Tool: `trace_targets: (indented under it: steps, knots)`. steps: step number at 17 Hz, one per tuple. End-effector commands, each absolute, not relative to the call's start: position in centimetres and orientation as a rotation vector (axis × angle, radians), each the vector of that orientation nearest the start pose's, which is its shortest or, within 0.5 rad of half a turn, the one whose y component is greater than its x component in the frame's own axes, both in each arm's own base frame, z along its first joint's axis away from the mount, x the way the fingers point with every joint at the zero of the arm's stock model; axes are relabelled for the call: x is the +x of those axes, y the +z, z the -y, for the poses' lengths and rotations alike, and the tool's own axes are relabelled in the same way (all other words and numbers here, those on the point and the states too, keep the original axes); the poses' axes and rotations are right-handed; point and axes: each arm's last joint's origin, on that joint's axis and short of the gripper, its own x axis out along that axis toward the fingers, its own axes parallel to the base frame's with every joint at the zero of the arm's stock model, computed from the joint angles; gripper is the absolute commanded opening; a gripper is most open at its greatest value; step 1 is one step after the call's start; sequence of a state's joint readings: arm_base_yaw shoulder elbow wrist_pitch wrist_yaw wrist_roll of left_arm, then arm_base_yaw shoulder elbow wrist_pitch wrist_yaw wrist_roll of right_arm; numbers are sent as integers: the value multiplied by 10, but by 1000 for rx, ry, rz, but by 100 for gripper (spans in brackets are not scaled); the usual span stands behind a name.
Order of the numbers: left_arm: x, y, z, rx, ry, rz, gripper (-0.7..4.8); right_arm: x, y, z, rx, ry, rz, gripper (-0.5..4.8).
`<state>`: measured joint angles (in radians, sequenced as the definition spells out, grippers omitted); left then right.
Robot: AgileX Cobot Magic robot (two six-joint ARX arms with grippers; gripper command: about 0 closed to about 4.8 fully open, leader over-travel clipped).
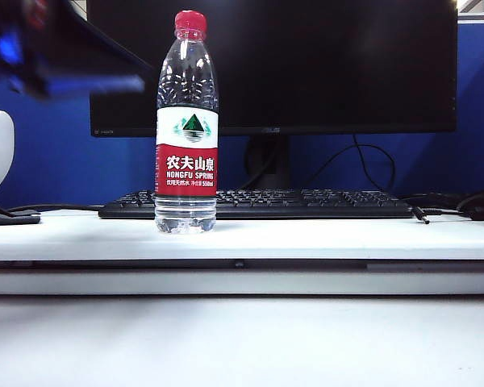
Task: Unscrew the cap from the plastic bottle on the table.
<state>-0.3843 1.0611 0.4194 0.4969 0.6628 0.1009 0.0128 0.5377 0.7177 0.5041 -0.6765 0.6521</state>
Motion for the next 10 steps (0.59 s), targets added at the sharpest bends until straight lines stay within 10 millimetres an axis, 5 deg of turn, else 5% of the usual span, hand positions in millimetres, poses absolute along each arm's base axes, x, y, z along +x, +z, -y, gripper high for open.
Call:
trace_targets:
  steps: [1,6,10]
  knots:
    - [197,211,107,166,-936,-108,325,96,393,-20,406,864,308,21]
    - [211,203,110,186,-751,-85,455,97,393,-21,408,864,304,63]
    - [223,196,116,138,-742,-12,463,98,392,-21,414,860,289,63]
